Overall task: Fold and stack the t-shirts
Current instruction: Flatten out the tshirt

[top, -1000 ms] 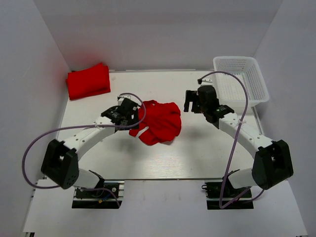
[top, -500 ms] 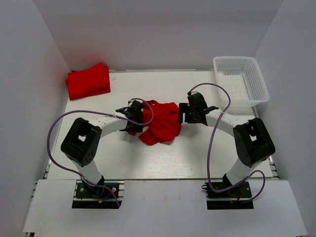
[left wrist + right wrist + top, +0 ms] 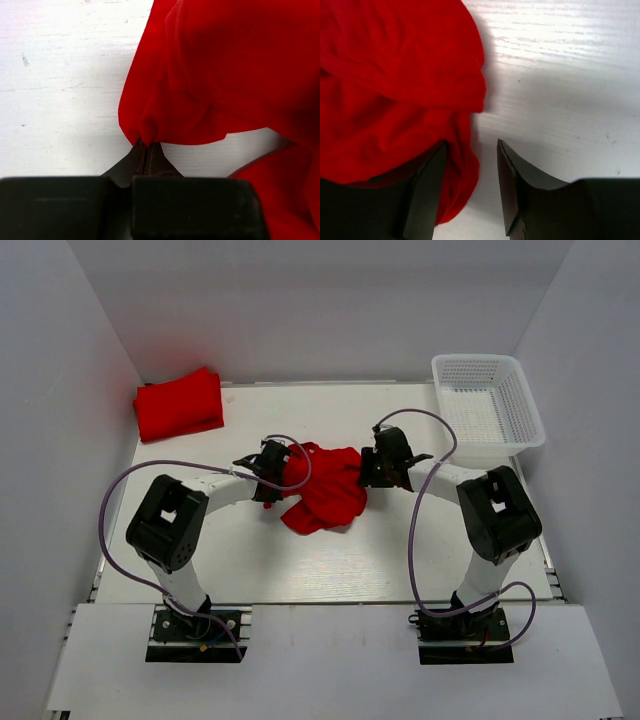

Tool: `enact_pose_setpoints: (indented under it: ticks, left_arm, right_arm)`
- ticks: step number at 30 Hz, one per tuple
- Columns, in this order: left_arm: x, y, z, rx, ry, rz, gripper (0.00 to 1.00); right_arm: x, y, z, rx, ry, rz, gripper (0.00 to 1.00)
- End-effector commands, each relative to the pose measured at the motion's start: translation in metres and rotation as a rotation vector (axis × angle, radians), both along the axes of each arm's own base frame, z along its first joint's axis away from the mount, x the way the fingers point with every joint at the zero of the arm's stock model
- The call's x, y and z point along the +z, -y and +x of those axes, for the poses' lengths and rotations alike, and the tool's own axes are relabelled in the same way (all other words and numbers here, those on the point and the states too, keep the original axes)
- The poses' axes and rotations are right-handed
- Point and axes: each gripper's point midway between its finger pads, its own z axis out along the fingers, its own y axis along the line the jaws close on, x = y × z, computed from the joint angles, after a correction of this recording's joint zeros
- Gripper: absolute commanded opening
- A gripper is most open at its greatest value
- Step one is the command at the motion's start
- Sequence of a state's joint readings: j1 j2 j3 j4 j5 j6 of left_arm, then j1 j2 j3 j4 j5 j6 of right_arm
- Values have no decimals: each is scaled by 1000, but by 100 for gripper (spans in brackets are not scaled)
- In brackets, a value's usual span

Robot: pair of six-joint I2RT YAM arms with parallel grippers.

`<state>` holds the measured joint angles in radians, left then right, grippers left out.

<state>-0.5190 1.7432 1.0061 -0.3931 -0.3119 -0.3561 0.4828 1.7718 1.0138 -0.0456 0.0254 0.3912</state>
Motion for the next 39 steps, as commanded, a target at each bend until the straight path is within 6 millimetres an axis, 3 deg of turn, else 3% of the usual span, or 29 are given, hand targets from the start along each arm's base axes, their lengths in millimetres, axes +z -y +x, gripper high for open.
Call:
enact_pose_setpoints:
  ticks: [1,6,9,11,12,15,19,23,24,25,27,28,30,35,36,38,39]
  left_arm:
    - [32,-6,5,26,78,-12,0]
    - [59,-17,4,81,178,-33,0]
    - [75,-16,6,74,228,-56,0]
    - [78,-16,6,74,236,-61,0]
    - [78,-16,6,74,236,-61,0]
    - [81,-20,7,88,240,-38,0]
    - [105,-25,17,123,306,-25,0]
    - [143,-42,30,203,401,21,0]
    - [165,-42,36,220,451,3,0]
    - [179,-44,38,228,485,0,0]
    - [209,-49,42,267,553,-4,0]
    - [223,-51,45,276,587,-11,0]
    - [258,-56,47,295,675,-23,0]
    - [344,-70,40,315,860,-56,0]
    - [354,-74,36,318,888,-52,0]
    - [393,-90,20,354,986,-67,0]
    - [403,-96,14,365,1014,-61,0]
  right_arm:
    - [24,-11,32,-44,104,47,48]
    - [33,-7,51,-107,177,42,48]
    - [39,-16,62,-76,218,63,46]
    - [43,-26,71,-47,235,79,37]
    - [42,-28,76,-40,240,80,19]
    - [38,-35,85,-18,248,83,0]
    - [61,-32,91,-22,323,84,0]
    - [130,-5,107,-128,535,46,0]
    - [144,1,111,-147,569,30,0]
    - [177,7,113,-169,630,44,0]
    - [205,21,118,-208,689,-3,0]
    - [233,27,116,-225,736,3,0]
    - [259,39,116,-248,794,-34,0]
    - [349,75,94,-318,964,-79,0]
    - [361,90,88,-351,988,-123,0]
    - [383,101,80,-390,1020,-123,0]
    - [402,115,66,-406,1057,-157,0]
